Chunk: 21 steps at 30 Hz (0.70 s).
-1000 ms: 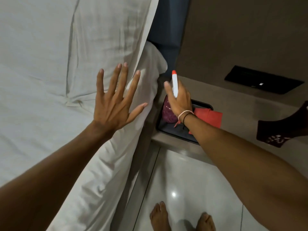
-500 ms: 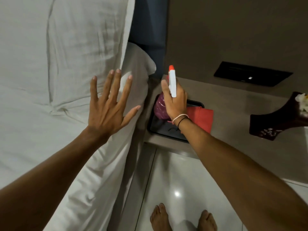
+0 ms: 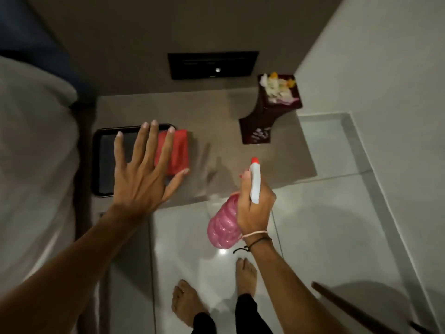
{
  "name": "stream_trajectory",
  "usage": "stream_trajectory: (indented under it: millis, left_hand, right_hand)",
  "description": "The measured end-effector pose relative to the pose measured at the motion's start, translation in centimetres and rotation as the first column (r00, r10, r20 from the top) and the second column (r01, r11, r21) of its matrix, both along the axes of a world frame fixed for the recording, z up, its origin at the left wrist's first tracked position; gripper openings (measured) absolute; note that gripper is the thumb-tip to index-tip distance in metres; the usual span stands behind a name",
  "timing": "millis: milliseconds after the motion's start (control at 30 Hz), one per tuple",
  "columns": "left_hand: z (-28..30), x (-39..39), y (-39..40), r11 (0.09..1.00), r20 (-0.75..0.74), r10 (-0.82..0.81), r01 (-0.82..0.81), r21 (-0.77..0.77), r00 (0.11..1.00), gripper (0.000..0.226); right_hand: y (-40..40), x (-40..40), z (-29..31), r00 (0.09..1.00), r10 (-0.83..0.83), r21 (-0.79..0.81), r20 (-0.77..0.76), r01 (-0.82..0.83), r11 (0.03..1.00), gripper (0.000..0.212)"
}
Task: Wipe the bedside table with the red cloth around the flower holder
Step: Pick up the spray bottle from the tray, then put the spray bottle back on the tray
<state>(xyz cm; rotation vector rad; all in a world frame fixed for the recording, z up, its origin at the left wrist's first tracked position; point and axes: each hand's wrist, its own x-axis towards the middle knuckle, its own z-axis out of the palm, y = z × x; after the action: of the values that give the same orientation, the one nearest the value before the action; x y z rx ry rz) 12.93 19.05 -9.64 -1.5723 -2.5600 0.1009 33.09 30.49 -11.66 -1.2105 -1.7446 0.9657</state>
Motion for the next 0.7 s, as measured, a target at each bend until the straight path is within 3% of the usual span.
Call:
stream_trajectory:
  millis: [100, 433, 700]
  left_hand:
    - [-1.2, 2.1, 2.0, 0.998, 0.037, -0.054, 0.055, -0.01, 0.998, 0.089]
    - [-2.8, 3.9, 2.4, 0.998, 0.102, -0.048, 0.053, -0.046, 0.994, 0.093]
    - [-1.2, 0.3, -2.1, 0.997, 0.058, 0.065, -0.063, -0.036, 0.996, 0.092]
  right_hand:
    - [1.7, 3.3, -0.9, 0.995, -0.061, 0.026, 0.081, 0.059, 0.998, 0.037]
    - [5.3, 4.7, -4.0, 0.963, 0.015, 0.059, 0.269, -0.032, 0.998, 0.04]
    - [3.5, 1.4, -2.4, 0.959, 0.193, 0.072, 0.209, -0.212, 0.975, 0.053]
